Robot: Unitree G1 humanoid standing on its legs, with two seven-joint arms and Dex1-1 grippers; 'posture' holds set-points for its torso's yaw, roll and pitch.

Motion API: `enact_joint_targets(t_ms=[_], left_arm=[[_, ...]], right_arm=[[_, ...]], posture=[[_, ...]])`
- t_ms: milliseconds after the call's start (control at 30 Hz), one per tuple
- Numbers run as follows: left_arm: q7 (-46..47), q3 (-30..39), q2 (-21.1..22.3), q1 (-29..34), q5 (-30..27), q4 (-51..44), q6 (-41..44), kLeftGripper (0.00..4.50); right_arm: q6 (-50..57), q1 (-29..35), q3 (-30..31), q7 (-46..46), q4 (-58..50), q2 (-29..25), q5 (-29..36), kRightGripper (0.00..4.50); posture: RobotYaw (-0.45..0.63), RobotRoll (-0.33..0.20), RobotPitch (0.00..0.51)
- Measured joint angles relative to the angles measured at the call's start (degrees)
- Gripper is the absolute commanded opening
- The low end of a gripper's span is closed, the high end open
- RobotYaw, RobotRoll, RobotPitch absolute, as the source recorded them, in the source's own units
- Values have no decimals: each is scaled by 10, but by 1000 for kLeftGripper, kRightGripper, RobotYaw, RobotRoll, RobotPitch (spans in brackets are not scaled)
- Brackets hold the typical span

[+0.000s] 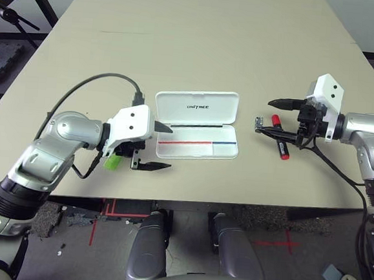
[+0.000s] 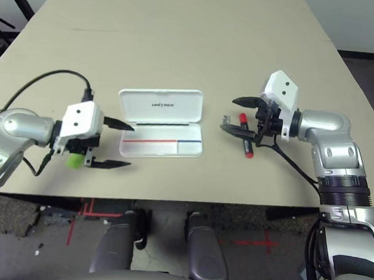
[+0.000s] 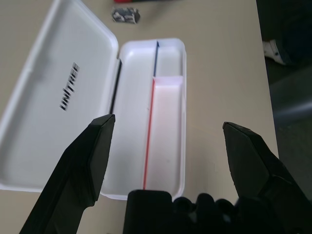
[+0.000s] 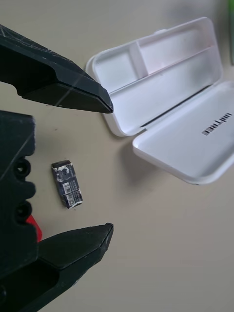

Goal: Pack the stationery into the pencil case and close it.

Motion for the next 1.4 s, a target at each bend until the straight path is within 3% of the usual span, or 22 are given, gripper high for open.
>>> enact_joint_targets(t_ms=[333, 667, 933, 1400], left_arm=[[11, 6, -12, -11, -10, 0, 5, 4473], [-13, -20, -36, -64, -3, 64, -22, 4473], [-28, -41, -60, -97, 8, 103, -57, 4473], [-31, -43, -63, -103, 13, 106, -66, 4473]], right_arm=[[217, 39, -81, -268, -184, 83, 41, 4500], [410, 97, -112, -481, -340, 166, 44, 4500], [463, 122, -131, -546, -363, 183, 41, 4500], [453, 138, -122, -557, -324, 205, 40, 4500]], posture=[[-186, 0, 191], [-282, 0, 180], [-307, 0, 173], [-266, 0, 175]])
